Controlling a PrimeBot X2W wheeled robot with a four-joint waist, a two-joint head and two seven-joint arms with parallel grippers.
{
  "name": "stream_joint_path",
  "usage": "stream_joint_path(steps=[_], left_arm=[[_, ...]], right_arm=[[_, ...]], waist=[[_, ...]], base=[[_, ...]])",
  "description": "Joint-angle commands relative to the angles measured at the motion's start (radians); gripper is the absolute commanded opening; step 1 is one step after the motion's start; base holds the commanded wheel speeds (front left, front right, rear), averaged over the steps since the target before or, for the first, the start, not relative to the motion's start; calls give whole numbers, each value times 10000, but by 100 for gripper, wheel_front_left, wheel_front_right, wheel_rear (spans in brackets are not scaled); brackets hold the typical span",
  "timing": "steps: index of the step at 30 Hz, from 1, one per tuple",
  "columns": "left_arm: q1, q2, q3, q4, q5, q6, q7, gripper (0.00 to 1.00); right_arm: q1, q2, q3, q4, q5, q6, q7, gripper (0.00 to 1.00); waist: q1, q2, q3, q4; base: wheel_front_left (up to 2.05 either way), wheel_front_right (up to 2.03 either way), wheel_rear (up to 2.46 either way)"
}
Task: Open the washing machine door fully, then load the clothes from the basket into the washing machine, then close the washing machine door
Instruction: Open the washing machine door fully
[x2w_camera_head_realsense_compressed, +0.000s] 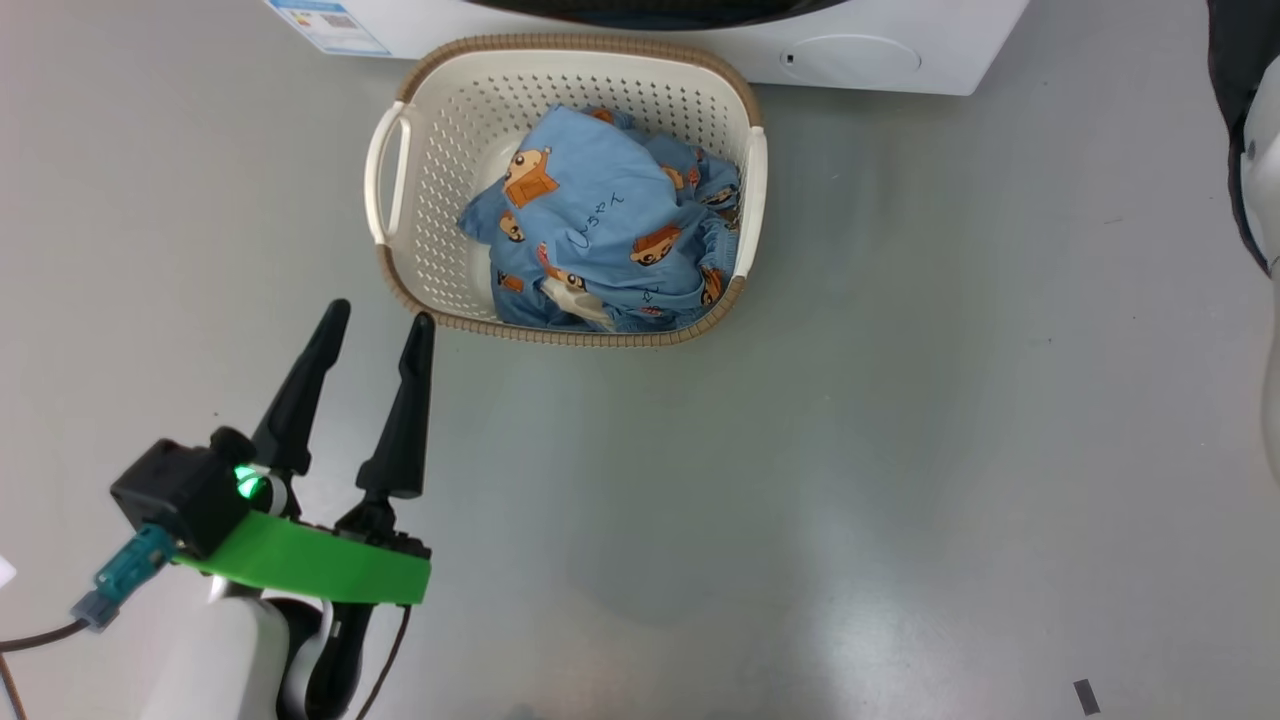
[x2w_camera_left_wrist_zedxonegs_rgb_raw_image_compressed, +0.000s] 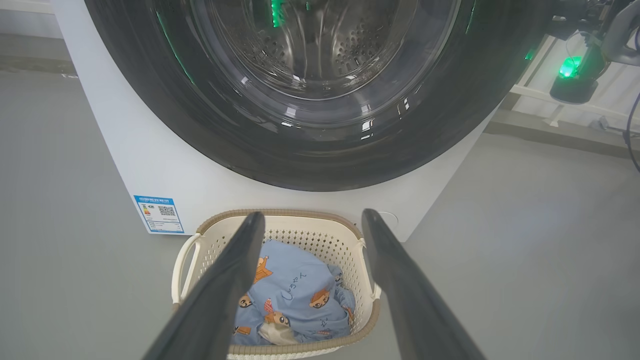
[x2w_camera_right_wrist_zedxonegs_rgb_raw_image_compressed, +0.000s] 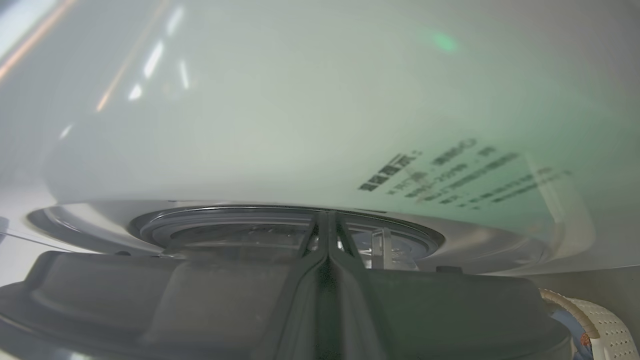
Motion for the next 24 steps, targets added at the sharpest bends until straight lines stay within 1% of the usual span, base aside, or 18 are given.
stream_joint_path(steps=[1, 6, 17, 20, 24], left_arm=[[-116, 225, 294, -252, -71, -16, -63, 100], [-157, 180, 328, -245, -103, -16, -63, 100], [-159, 189, 430, -376, -56, -16, -63, 100], [-115, 115, 509, -366, -220, -16, -63, 100], [-35, 176, 535, -355, -228, -16, -63, 100]], right_arm=[[-534, 459, 38, -89, -106, 17, 73, 0], [-712, 494, 208, 250, -104, 17, 740, 0], [-527, 507, 785, 503, 536, 17, 2410, 0], [-508, 507, 718, 538, 1102, 17, 3002, 0], [-394, 508, 919, 606, 1465, 17, 3692, 0]], waist=[[0, 0, 21, 31], [0, 0, -19, 66], [0, 0, -222, -45], [0, 0, -307, -61], [0, 0, -435, -153]], base=[[0, 0, 0], [0, 0, 0], [0, 0, 0], [0, 0, 0], [0, 0, 0]])
